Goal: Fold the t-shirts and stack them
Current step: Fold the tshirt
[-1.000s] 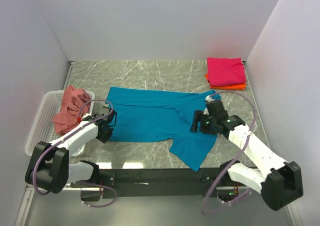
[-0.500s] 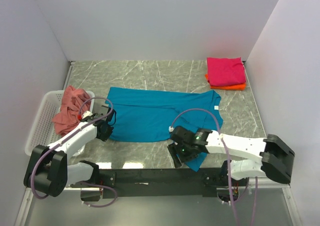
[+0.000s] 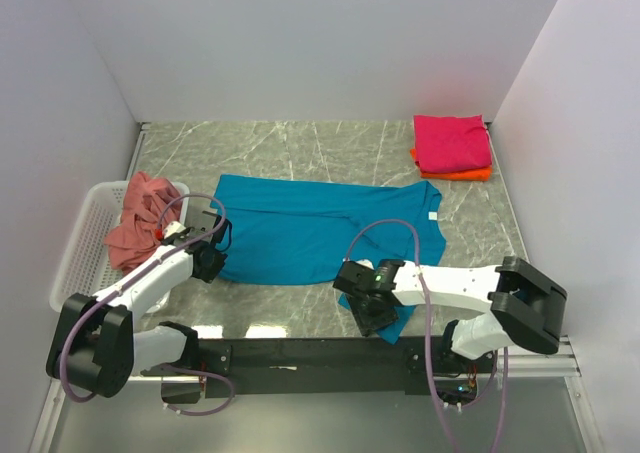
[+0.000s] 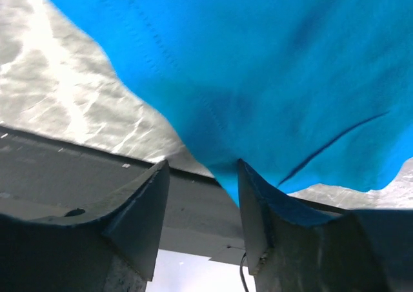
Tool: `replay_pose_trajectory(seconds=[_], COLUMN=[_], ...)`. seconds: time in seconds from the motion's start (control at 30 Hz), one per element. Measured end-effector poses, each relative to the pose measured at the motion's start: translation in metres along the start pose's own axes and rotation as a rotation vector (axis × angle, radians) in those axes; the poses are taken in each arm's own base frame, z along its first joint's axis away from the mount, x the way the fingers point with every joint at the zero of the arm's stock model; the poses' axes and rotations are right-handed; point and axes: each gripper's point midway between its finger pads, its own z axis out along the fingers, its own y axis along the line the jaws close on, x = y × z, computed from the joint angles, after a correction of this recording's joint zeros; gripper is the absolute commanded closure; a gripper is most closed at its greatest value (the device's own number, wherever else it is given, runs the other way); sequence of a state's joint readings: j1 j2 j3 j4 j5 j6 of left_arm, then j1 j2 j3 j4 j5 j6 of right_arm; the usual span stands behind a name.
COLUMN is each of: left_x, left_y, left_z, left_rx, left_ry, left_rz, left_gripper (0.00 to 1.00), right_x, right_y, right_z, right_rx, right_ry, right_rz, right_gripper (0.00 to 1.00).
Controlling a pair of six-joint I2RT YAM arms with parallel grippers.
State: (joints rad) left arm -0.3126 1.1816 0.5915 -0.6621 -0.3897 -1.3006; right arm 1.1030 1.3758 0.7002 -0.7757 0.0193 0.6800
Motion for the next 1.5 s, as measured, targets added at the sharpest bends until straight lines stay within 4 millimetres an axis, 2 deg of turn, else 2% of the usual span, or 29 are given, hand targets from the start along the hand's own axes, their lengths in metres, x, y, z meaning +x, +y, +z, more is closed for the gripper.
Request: replay_pose_trajectory(seconds=[0.1, 0.23, 0.3, 0.33, 0.43, 0.57, 0.77, 0.97, 1.1, 1.27, 1.5], left_x=[0.000, 0.000, 0.000, -0.001, -0.003, -0.008, -0.018, -0.026, -0.031, -0.046, -0.067], left_y=[0.000, 0.000, -0.001, -0.002, -0.006, -0.016, -0.036, -0.050, -0.059, -0.083, -0.103], left_z=[0.000, 0.000, 0.000, 0.000, -0.003, -0.006, -0.013, -0.021, -0.023, -0.025, -0.022], left_rx=[0.000, 0.003, 0.006, 0.008, 0.021, 0.040, 0.071, 0.105, 0.110, 0.116, 0.106], left_ry=[0.000, 0.000, -0.002, -0.003, -0.007, -0.013, -0.026, -0.039, -0.050, -0.082, -0.123], left_rz=[0.003, 0.006, 0.009, 0.013, 0.021, 0.026, 0.038, 0.040, 0.039, 0.032, 0.011], left_gripper=[0.99, 0.99, 0.99, 0.99, 0.99, 0.99, 0.99, 0.99, 0.99, 0.99, 0.99], right_x=[0.001, -0.001, -0.003, -0.004, -0.012, -0.031, -0.075, -0.104, -0.124, -0.151, -0.175], right_y=[-0.003, -0.005, -0.008, -0.010, -0.020, -0.043, -0.074, -0.098, -0.109, -0.125, -0.149], right_z=[0.004, 0.005, 0.005, 0.005, 0.004, -0.001, -0.035, -0.063, -0.072, -0.084, -0.092], right_rx=[0.025, 0.042, 0.057, 0.064, 0.089, 0.148, 0.146, 0.156, 0.182, 0.221, 0.259], right_ry=[0.012, 0.010, 0.008, 0.006, -0.004, -0.069, -0.245, -0.347, -0.367, -0.390, -0.413], right_rz=[0.003, 0.013, 0.030, 0.048, 0.110, 0.194, 0.334, 0.381, 0.390, 0.406, 0.439], right_gripper=[0.54, 0.76, 0.80, 0.87, 1.00, 1.00, 1.00, 1.00, 1.00, 1.00, 1.00])
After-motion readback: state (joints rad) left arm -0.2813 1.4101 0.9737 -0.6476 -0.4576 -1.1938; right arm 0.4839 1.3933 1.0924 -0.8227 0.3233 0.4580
